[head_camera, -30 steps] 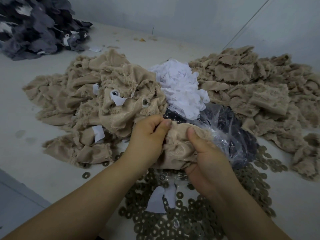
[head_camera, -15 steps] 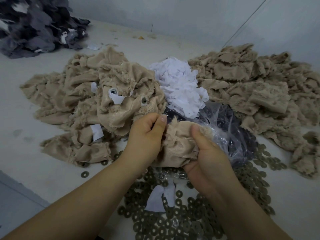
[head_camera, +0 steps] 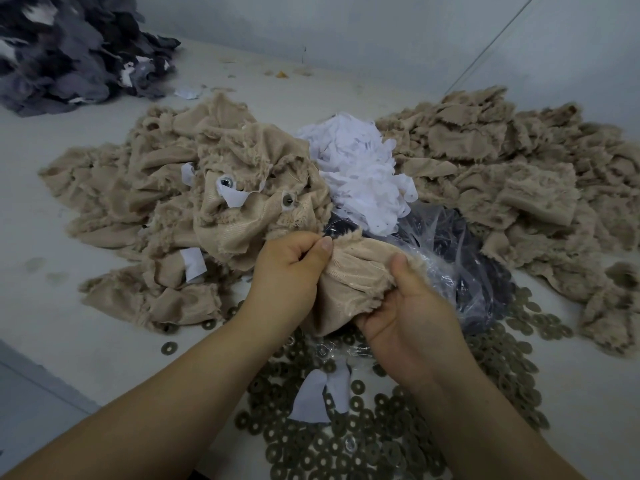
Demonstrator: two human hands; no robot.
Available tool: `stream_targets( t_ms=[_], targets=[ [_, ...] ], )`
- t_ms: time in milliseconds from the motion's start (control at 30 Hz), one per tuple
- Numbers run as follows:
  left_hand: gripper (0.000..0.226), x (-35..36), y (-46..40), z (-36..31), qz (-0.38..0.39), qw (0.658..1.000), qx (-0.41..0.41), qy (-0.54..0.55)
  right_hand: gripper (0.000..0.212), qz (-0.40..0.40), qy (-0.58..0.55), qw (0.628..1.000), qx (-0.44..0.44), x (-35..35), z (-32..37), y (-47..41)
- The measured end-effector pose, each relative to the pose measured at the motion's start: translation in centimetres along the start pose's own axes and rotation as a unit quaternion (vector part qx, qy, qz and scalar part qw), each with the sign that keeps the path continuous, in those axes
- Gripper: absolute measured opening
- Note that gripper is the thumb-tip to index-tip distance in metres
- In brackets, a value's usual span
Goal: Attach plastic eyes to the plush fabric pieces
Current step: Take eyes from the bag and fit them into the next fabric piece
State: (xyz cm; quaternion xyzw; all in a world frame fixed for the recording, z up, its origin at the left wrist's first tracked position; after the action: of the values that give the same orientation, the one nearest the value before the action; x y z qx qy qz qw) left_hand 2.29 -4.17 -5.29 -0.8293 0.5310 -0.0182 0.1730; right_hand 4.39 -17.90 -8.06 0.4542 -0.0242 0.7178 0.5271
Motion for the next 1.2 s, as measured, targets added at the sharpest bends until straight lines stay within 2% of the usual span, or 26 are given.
stream_targets(
  t_ms=[133, 233, 367, 467, 567, 667, 833, 933, 1067, 1200],
  targets=[
    [0.039, 0.4, 0.0, 0.0, 0.018, 0.997, -0.013, 0.069, 0.051, 0.018, 0.05, 0.999, 0.008, 0.3, 0.0, 0.3],
    [0.038, 0.7, 0.1, -0.2, 0.036, 0.996, -0.008, 0.08, 0.047, 0.032, 0.064, 0.997, 0.031, 0.4, -0.6, 0.3],
    [0.031, 0.8, 0.2, -0.6, 0.047, 0.997, 0.011, 0.061, 0.042, 0.036, 0.062, 0.997, 0.022, 0.6, -0.6, 0.5],
    [0.023, 1.0, 0.1, -1.1, 0.066, 0.997, 0.023, 0.033, 0.043, 0.007, 0.068, 0.998, 0.019, 0.2, -0.5, 0.5],
    [0.028, 1.1, 0.0, -1.0, 0.076, 0.997, 0.022, 0.016, 0.04, -0.008, 0.083, 0.996, 0.027, 0.0, -0.6, 0.5],
    [0.028, 1.3, 0.1, -1.2, 0.089, 0.995, 0.04, 0.002, 0.053, -0.006, 0.061, 0.998, 0.024, 0.2, -0.5, 0.6],
    [0.029, 1.4, 0.2, -1.2, 0.087, 0.995, 0.05, 0.018, 0.041, 0.008, 0.059, 0.998, 0.025, 0.3, -0.4, 0.6],
    [0.029, 1.5, 0.2, -1.1, 0.089, 0.995, 0.045, 0.02, 0.043, 0.022, 0.062, 0.997, 0.046, 0.5, -0.7, 0.6],
    [0.032, 1.5, 0.2, -0.9, 0.094, 0.994, 0.04, 0.037, 0.033, 0.045, 0.044, 0.994, 0.092, 0.5, -1.2, 0.4],
    [0.033, 1.6, 0.2, -1.1, 0.089, 0.995, 0.049, 0.008, 0.034, 0.059, 0.046, 0.991, 0.111, 0.2, -1.4, 0.1]
  ],
)
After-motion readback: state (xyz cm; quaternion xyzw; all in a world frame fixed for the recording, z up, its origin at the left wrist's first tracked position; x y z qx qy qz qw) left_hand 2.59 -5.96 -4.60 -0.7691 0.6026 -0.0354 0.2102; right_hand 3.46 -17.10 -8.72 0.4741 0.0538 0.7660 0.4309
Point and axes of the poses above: each hand's wrist, its own y-axis away from the middle knuckle, its own x-axis out of the palm, z = x × y, the point moved 6 cm from there along -y, towards the middle knuckle, and after that the axes turned 6 degrees about x, right-handed, at the moved point
